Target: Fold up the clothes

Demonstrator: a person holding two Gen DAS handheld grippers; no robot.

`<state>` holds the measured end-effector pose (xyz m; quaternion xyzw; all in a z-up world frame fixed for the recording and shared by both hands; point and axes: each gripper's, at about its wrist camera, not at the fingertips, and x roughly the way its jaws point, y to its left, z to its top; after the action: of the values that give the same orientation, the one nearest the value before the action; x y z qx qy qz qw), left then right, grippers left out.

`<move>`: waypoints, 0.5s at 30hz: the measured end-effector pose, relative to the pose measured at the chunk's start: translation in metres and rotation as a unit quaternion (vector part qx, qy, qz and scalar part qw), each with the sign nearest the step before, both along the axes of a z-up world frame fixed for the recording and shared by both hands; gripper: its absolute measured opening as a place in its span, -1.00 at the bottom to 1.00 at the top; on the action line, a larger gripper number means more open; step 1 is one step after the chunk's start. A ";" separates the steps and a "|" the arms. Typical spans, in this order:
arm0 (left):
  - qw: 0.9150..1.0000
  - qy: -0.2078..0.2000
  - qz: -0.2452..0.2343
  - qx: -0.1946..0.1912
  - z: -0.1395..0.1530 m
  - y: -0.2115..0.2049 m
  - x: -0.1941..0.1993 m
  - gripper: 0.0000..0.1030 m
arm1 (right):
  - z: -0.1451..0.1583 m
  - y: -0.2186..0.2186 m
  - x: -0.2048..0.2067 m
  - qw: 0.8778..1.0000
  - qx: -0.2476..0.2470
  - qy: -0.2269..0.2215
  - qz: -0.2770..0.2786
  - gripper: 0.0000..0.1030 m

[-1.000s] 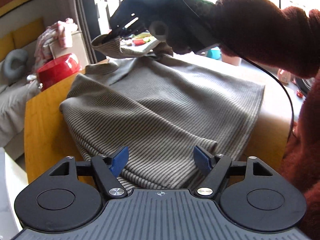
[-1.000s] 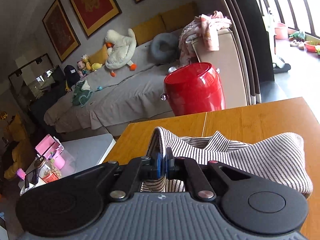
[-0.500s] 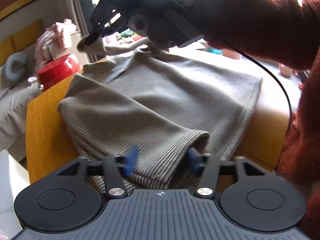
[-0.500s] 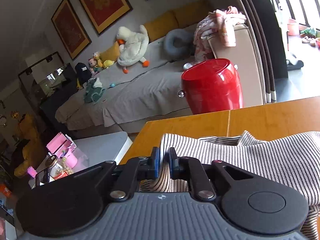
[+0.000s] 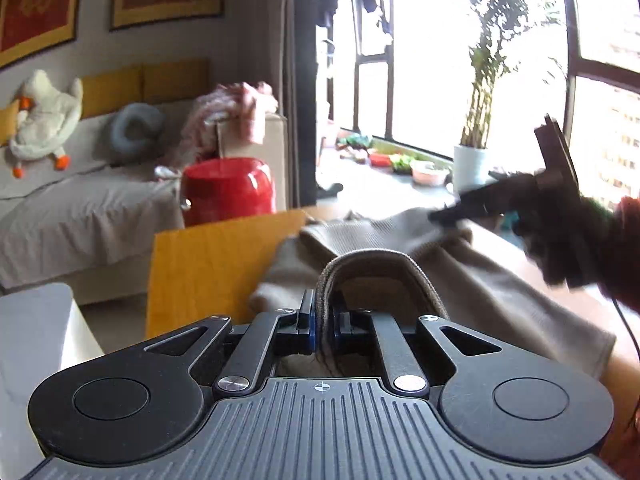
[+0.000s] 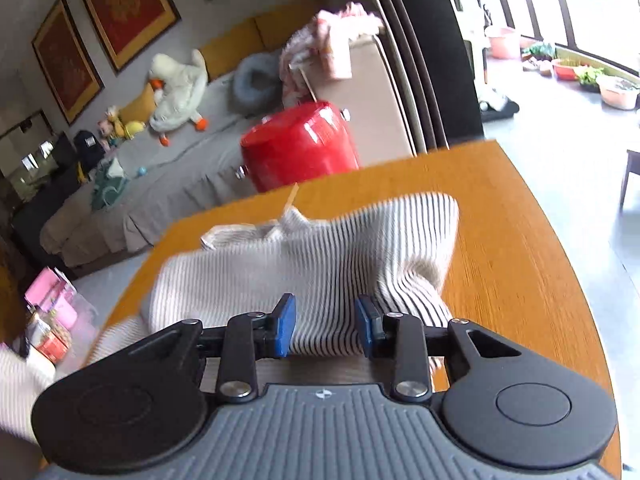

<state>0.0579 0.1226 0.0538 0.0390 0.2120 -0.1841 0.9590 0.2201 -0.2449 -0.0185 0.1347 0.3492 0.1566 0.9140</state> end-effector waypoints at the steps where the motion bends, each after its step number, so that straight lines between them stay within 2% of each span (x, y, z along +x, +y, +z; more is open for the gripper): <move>1: 1.000 -0.010 0.013 -0.008 0.009 0.005 0.005 -0.84 | -0.004 0.004 -0.002 1.000 -0.015 -0.003 0.004 -0.38; 4: 0.997 -0.040 0.053 -0.033 0.039 0.021 0.020 -0.85 | -0.001 0.021 -0.008 0.998 -0.065 -0.017 0.016 -0.26; 6: 0.995 -0.057 0.072 -0.049 0.056 0.029 0.029 -0.85 | 0.000 0.033 -0.011 0.994 -0.098 -0.025 0.030 -0.04; 8: 0.991 -0.071 0.089 -0.065 0.073 0.034 0.039 -0.85 | 0.003 0.044 -0.017 0.991 -0.125 -0.037 0.033 -0.02; 9: 0.990 -0.076 0.096 -0.073 0.082 0.035 0.045 -0.85 | 0.009 0.047 -0.022 0.991 -0.125 -0.047 0.033 -0.02; 12: 0.986 -0.088 0.109 -0.093 0.104 0.037 0.061 -0.85 | 0.042 0.056 -0.044 0.989 -0.071 -0.105 0.074 -0.02; 15: 0.984 -0.091 0.103 -0.118 0.124 0.032 0.079 -0.85 | 0.075 0.079 -0.059 0.976 -0.081 -0.161 0.124 -0.02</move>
<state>0.1366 0.1551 0.1775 -0.0801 0.1039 -0.1041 0.9859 0.1613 -0.1663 0.0562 -0.0113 0.2228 0.2596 0.9396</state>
